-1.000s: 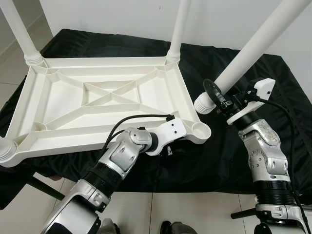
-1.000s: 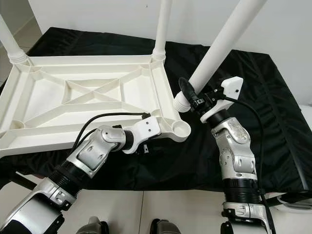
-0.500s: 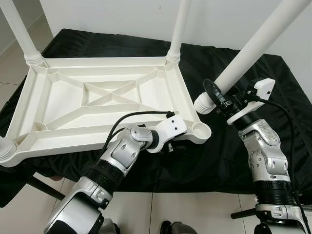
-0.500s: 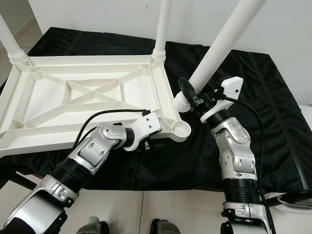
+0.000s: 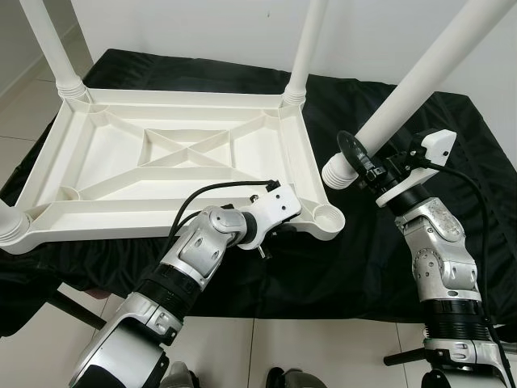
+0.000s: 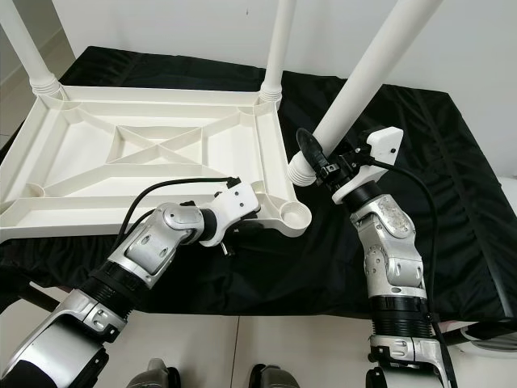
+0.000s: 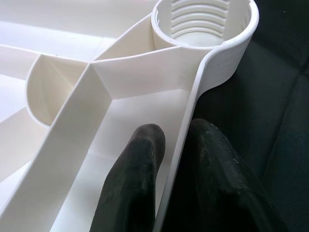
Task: Building children table
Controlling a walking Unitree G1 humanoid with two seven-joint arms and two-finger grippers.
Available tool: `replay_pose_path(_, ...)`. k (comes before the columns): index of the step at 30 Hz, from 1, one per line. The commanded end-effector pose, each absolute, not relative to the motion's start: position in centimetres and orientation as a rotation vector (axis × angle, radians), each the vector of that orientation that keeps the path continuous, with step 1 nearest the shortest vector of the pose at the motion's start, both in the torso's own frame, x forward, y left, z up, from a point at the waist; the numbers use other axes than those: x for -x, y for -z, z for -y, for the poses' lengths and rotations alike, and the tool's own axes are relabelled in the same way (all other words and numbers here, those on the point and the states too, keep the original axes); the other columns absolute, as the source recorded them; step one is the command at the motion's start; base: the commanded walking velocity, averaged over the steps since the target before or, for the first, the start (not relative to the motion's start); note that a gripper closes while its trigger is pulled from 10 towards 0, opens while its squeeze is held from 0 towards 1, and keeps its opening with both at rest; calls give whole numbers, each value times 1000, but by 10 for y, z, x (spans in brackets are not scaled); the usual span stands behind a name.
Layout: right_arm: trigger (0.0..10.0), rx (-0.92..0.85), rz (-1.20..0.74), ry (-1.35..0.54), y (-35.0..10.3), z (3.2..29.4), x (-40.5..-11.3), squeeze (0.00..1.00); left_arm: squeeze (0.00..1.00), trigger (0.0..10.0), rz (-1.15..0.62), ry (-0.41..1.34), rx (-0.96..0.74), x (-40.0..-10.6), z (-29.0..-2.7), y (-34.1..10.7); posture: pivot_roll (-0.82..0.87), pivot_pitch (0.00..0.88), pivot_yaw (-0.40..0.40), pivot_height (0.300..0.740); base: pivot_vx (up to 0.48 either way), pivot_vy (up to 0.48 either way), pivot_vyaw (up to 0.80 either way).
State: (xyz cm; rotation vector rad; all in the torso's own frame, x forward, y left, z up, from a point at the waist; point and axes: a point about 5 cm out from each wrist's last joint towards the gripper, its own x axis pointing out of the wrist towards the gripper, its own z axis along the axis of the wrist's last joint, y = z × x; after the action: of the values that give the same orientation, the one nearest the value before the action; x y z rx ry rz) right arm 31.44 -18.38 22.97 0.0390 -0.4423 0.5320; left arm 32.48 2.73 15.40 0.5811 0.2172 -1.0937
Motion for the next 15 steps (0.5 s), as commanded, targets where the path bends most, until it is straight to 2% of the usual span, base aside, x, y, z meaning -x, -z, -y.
replay_pose_path(1,10000,-29,466,-551,-236,184,-312,0,0,0,-248,1109,-604,-323,-35,-146,-10,119,-50,740,0,0,0)
replay_pose_path(3,10000,-29,466,-551,-236,184,-312,0,0,0,-248,1109,-604,-323,-35,-146,-10,119,-50,740,0,0,0)
replay_pose_path(7,10000,-42,441,-610,-232,179,-311,0,0,0,-260,1125,-618,-318,-50,-144,-12,120,-61,740,0,0,0)
replay_pose_path(8,10000,-44,430,-628,-229,178,-311,0,0,1569,-260,1129,-619,-316,-53,-144,-12,119,-62,740,0,0,0)
replay_pose_path(10,10000,-46,423,-639,-228,178,-311,0,0,1569,-260,1131,-618,-316,-54,-145,-12,119,-62,740,0,0,0)
replay_pose_path(11,10000,-48,414,-656,-226,177,-310,0,0,10000,-263,1128,-620,-316,-56,-145,-13,119,-63,740,0,0,0)
replay_pose_path(15,10000,-55,403,-687,-222,175,-309,0,0,10000,-264,1124,-626,-316,-58,-146,-11,118,-67,740,0,0,0)
